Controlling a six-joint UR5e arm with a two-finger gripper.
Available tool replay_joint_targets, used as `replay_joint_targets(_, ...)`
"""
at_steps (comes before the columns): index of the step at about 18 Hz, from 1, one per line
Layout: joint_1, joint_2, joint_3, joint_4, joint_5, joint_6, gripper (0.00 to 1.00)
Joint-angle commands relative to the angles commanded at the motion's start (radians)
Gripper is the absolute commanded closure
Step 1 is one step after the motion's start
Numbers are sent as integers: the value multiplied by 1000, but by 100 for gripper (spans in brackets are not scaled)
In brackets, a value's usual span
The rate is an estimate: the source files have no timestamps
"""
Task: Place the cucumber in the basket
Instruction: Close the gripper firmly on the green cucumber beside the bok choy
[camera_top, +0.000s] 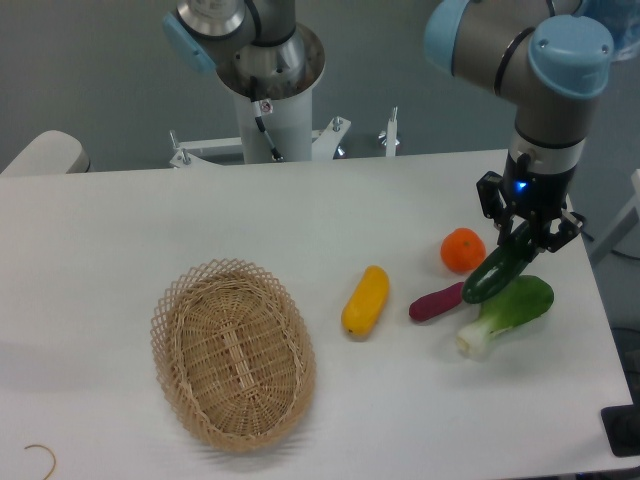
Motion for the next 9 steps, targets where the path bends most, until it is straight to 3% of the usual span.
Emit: replay_joint_targets(9,2,-2,-2,0,0,-9,69)
